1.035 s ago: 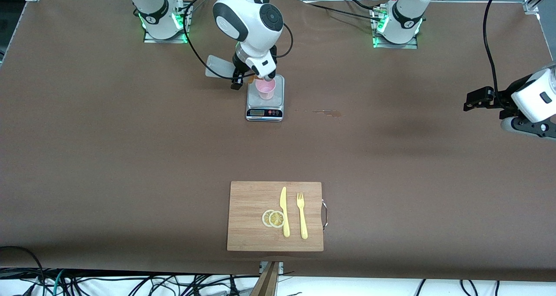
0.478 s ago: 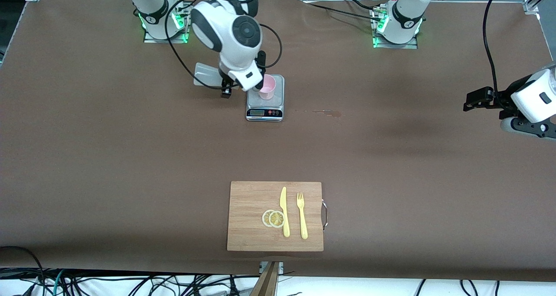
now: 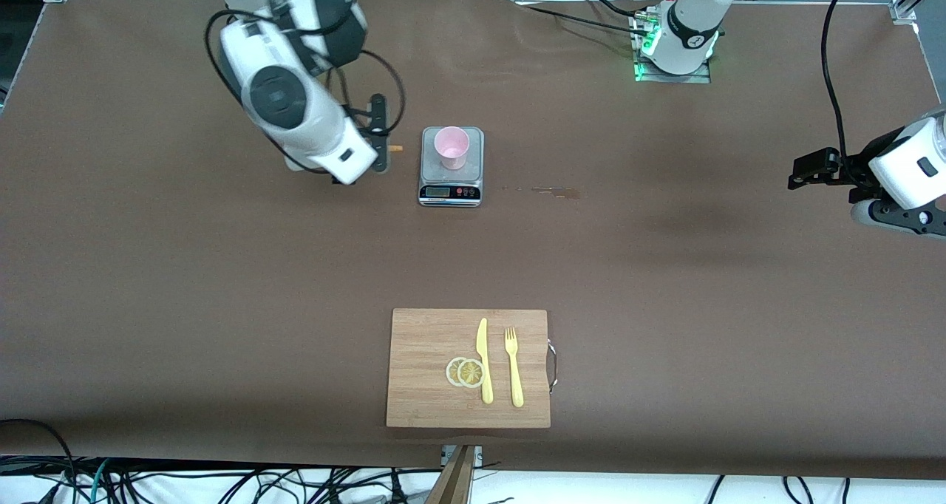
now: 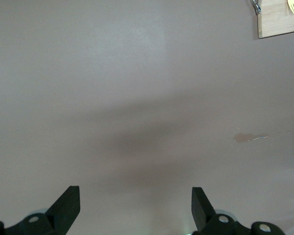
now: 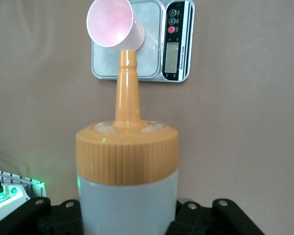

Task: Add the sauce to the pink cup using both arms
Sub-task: 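Lift the bottle away from the cup with the right gripper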

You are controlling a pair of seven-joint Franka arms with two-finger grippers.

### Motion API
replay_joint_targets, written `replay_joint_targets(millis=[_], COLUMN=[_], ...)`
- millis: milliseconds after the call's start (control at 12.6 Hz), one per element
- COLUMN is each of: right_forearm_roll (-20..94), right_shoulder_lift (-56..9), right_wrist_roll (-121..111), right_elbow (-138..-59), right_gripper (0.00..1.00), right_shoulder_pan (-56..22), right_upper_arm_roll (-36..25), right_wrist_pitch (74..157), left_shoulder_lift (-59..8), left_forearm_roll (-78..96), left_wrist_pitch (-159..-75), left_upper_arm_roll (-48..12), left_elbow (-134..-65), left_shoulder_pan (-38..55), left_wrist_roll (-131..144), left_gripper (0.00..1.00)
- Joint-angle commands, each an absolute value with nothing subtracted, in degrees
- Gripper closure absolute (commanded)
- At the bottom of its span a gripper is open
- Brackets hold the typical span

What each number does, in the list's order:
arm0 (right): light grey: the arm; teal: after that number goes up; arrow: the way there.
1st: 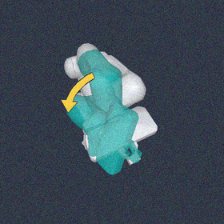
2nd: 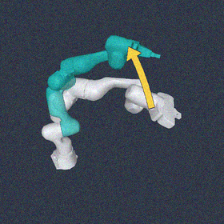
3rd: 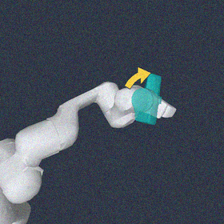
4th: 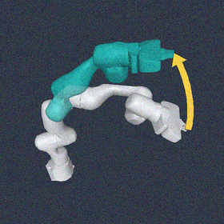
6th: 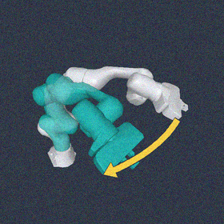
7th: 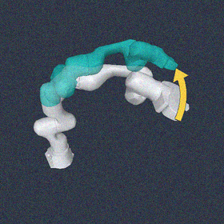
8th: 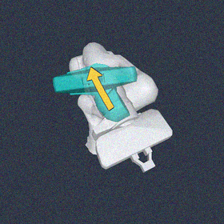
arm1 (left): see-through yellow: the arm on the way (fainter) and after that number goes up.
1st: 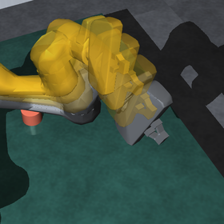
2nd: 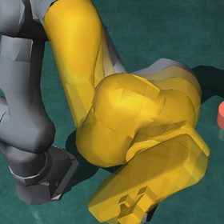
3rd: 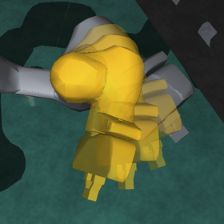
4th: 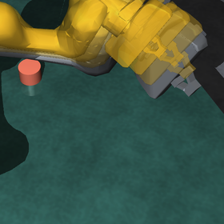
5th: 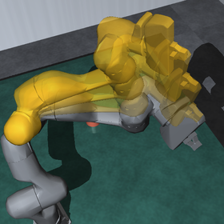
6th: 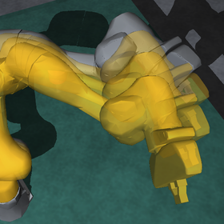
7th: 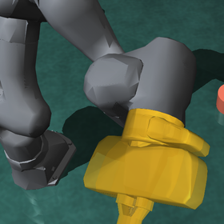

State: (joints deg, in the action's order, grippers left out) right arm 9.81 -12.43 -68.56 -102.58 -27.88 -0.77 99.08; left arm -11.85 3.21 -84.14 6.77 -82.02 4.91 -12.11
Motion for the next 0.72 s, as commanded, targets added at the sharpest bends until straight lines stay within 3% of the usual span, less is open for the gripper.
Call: replay_joint_targets(millis=[0, 637], right_forearm_roll=[18.16, 46.98], right_shoulder_lift=[-12.22, -20.81], right_wrist_roll=[-80.99, -115.26], right_elbow=[-101.95, -105.55], right_gripper=[0.7, 0.67], right_shoulder_pan=[-25.5, -21.53], right_upper_arm_roll=[-5.34, -18.18], right_wrist_pitch=[97.38, 91.25], left_shoulder_lift=[-13.01, -13.01], left_forearm_roll=[2.55, 2.55], left_wrist_pitch=[-82.71, -82.71], left_upper_arm_roll=[6.94, 6.94], left_elbow=[-79.63, -79.63], left_shoulder_pan=[5.18, 5.19], left_wrist_roll=[-13.27, -13.27], left_gripper=[0.0, 0.0])
